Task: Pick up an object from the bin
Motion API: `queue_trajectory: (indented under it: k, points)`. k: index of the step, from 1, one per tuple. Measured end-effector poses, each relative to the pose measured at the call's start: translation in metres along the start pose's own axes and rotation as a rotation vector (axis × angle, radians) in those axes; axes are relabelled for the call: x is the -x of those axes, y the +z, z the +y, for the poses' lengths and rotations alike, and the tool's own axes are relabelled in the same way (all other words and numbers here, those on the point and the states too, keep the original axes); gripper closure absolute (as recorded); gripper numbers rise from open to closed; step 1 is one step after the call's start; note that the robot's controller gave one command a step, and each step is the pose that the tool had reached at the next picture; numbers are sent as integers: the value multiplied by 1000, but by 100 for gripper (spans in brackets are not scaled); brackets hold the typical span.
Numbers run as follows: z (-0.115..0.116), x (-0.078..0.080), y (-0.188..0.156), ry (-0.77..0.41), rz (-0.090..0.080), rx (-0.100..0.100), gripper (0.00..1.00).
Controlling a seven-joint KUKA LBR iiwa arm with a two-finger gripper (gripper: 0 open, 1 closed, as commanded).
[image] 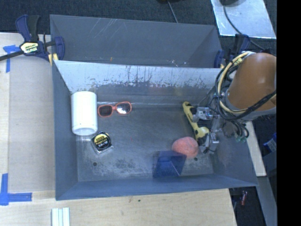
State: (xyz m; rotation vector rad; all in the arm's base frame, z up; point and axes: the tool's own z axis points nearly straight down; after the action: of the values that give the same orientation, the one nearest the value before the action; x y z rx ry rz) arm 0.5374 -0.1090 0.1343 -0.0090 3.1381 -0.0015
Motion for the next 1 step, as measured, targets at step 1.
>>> queue_trajectory:
  k: [1]
  points:
    - [0, 0, 0, 0, 0, 0, 100]
